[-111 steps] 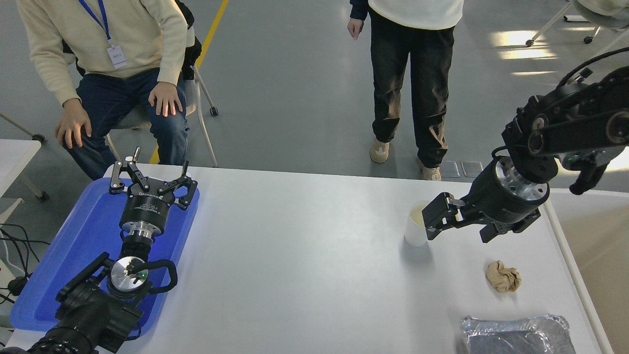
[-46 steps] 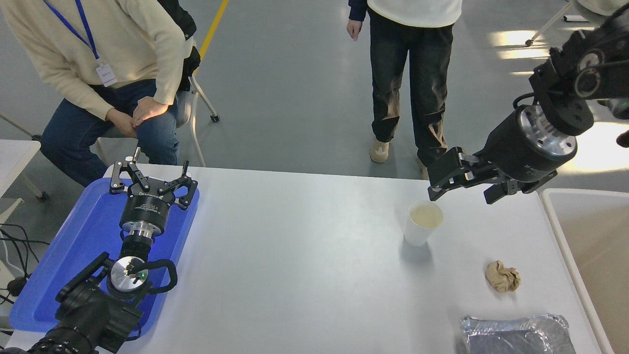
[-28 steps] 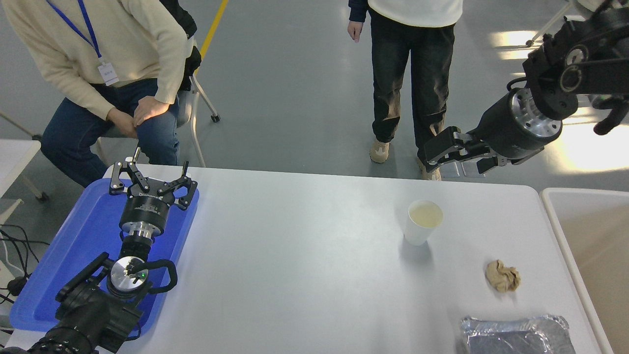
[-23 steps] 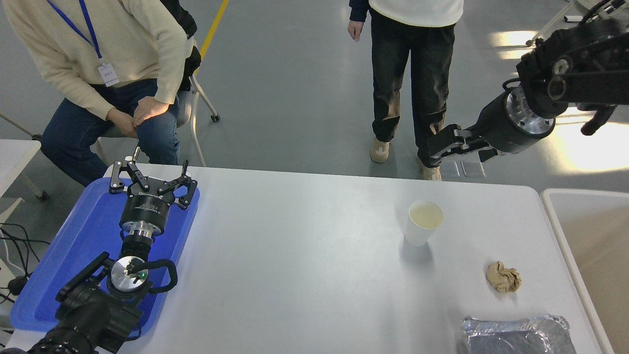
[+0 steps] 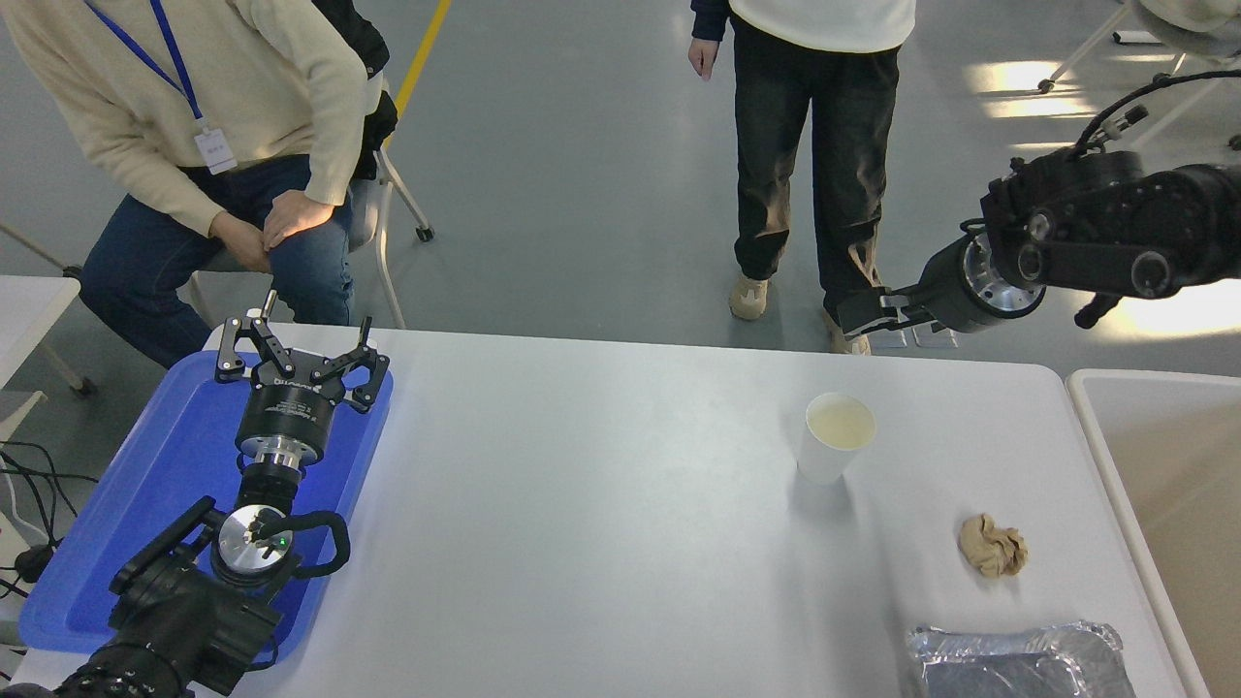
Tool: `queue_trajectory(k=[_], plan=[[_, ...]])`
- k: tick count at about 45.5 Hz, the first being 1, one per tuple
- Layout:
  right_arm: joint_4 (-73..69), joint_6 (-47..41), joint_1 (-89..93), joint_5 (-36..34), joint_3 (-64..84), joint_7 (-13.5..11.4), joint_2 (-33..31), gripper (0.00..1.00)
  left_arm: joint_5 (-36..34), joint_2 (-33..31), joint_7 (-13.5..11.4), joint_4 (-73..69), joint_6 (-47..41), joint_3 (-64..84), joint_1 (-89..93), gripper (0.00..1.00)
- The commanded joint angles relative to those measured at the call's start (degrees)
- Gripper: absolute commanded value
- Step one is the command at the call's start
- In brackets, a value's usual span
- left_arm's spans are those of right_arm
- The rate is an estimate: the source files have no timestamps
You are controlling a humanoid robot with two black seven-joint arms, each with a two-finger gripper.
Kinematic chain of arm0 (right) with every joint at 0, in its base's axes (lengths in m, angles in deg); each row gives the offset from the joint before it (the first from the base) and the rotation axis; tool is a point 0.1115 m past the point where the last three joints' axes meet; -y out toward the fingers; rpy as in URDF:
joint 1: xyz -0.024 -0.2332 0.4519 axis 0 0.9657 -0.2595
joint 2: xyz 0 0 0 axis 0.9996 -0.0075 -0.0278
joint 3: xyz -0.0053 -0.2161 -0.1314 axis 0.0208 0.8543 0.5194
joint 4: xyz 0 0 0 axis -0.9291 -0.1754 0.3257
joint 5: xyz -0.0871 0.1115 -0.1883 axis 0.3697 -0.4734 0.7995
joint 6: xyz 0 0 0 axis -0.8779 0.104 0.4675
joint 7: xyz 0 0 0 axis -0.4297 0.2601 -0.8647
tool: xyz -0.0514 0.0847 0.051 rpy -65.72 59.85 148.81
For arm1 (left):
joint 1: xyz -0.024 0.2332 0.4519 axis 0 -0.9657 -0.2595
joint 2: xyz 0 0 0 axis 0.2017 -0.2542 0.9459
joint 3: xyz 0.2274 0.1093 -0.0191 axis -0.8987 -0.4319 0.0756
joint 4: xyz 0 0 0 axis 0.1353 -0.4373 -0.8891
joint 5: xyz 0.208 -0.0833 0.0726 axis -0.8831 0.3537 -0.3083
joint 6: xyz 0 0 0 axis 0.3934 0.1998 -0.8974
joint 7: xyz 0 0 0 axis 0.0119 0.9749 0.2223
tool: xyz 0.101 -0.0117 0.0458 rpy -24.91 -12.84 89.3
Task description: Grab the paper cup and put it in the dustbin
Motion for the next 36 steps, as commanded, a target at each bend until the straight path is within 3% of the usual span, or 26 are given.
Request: queue_trajectory(k=[1, 36], plan=[[4.13, 3.90, 7.02, 2.05, -2.10, 0.06, 0.36, 1.00, 0.00, 0.00, 0.00, 0.00, -0.06, -0.01, -0.07, 1.00], [10.55, 4.86, 17.48, 3.10, -3.86, 0.23, 3.08, 1.00, 0.00, 0.00, 0.00, 0.00, 0.02, -0.01, 0.02, 1.00]])
